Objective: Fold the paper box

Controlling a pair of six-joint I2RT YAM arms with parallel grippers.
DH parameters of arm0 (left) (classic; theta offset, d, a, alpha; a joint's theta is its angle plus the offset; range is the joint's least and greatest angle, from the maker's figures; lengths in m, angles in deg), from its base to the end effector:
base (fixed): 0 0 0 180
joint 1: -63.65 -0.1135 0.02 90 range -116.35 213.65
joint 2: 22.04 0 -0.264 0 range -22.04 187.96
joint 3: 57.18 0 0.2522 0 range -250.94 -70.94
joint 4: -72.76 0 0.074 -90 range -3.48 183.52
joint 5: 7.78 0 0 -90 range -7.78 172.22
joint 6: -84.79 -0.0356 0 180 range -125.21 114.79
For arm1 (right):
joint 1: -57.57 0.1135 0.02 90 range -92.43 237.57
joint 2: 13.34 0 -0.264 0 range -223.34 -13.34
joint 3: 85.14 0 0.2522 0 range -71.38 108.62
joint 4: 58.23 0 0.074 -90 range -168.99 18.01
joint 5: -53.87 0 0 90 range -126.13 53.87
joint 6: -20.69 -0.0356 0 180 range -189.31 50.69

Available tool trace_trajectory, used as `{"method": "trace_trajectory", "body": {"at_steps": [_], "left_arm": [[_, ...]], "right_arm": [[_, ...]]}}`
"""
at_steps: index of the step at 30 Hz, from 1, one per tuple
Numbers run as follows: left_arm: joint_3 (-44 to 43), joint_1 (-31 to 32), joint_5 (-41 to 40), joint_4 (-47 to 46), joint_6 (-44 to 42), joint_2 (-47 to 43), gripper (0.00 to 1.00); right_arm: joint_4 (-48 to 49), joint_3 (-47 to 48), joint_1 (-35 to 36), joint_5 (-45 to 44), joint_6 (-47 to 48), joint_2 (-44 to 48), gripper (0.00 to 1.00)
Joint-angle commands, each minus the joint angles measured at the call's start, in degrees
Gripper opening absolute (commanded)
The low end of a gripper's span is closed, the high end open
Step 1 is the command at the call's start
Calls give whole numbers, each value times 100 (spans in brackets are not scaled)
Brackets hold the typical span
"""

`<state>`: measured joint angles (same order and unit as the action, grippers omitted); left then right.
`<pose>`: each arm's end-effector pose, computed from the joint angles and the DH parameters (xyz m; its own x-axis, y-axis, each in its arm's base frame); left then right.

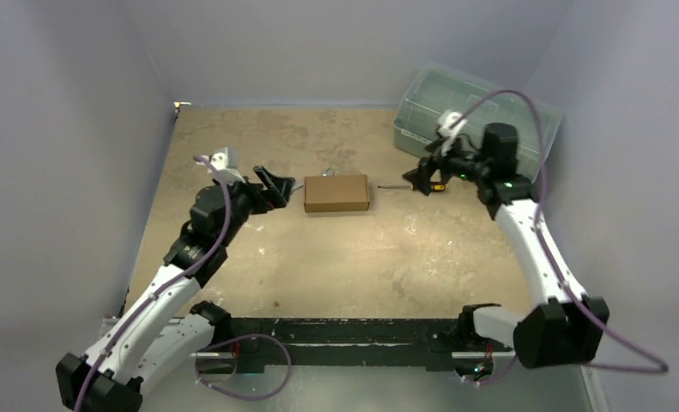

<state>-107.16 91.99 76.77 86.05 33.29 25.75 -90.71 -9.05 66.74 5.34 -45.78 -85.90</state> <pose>0.1794 -0.0929 0.2976 -0.3757 -0.5014 -0.7794 0.2001 0.7772 -0.5966 0.2733 0.0680 0.3322 -0.1621 -0.3292 -0.9303 -0.8248 0.5628 -0.0554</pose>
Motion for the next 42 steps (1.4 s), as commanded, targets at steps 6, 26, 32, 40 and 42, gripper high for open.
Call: {"method": "trace_trajectory", "body": {"at_steps": [6,26,32,40,42], "left_arm": [[-2140,-847,337,2129,-1024,-107,99],[-2799,-847,984,2574,-1068,-409,99],[-2715,-847,1053,2498,-1044,-504,99],[-2644,-847,1022,2532,-1095,-566,99],[-2614,-847,1028,2534,-1100,-593,99]], "right_arm": [[-301,1258,-2067,593,-2545,1024,99],[-762,1076,-2059,-508,-3089,2417,99],[-705,978,-2059,-537,-3049,2448,99],[-631,877,-2057,-506,-3033,2414,99],[-624,884,-2054,-498,-3030,2401,99]]}}
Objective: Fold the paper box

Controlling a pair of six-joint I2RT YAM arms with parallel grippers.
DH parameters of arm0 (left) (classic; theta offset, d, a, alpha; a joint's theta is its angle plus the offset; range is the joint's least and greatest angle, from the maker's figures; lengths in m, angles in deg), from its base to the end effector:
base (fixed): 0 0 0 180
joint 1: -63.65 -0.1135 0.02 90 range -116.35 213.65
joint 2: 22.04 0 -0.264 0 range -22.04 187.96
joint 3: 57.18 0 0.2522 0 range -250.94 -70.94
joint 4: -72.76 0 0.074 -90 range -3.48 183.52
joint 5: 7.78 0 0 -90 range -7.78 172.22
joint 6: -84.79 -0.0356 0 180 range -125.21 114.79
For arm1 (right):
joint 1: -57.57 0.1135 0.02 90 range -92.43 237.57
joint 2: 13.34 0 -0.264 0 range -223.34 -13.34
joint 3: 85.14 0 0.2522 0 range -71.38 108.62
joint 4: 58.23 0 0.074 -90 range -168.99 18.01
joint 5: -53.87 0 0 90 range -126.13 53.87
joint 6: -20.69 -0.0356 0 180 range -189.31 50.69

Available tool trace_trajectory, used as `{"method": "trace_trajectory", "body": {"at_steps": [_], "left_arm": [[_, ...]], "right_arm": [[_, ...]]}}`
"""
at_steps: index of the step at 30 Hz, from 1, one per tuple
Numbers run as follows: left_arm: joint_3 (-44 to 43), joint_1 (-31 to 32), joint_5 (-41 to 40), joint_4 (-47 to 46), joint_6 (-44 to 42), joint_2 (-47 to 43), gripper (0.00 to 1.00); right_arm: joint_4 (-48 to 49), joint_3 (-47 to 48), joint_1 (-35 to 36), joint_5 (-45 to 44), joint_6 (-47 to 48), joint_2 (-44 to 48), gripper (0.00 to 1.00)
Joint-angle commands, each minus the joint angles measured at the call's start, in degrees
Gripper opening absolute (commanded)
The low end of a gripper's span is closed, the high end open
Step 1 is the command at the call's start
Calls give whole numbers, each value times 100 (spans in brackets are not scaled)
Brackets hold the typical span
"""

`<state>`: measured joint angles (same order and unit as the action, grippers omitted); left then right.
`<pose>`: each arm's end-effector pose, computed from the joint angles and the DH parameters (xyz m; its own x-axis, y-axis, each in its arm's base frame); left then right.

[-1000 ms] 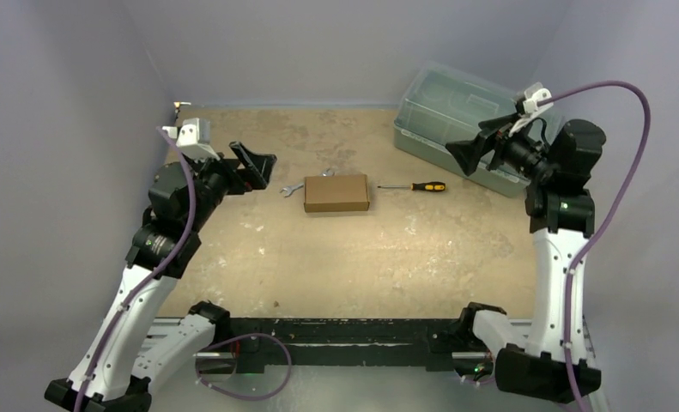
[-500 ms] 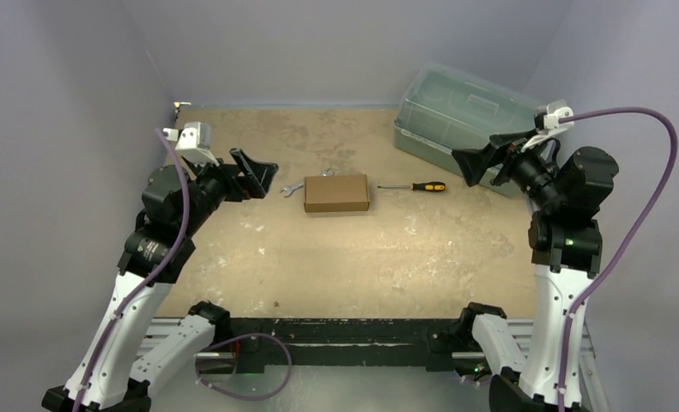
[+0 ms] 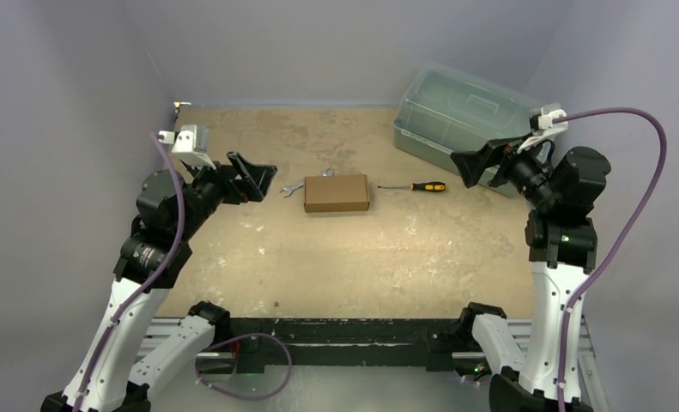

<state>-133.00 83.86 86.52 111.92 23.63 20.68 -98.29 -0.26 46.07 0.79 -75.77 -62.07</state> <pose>0.1363 -0.0530 0.4188 -0.2867 -0.4070 -0.8673 0.3153 0.8148 -0.4866 0.1529 -0.0093 0.4537 -0.1145 0.1151 -0.9867 -0.4176 0.8956 0.1529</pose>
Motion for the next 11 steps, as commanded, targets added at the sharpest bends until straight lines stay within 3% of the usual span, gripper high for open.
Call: {"method": "trace_trajectory", "body": {"at_steps": [1,11], "left_arm": [[-26,-34,54,-47,-140,-88,99],[-43,-34,89,-44,-138,-118,99]], "right_arm": [[142,14,13,-42,-31,13,99],[151,-79,11,-77,107,39,99]]}}
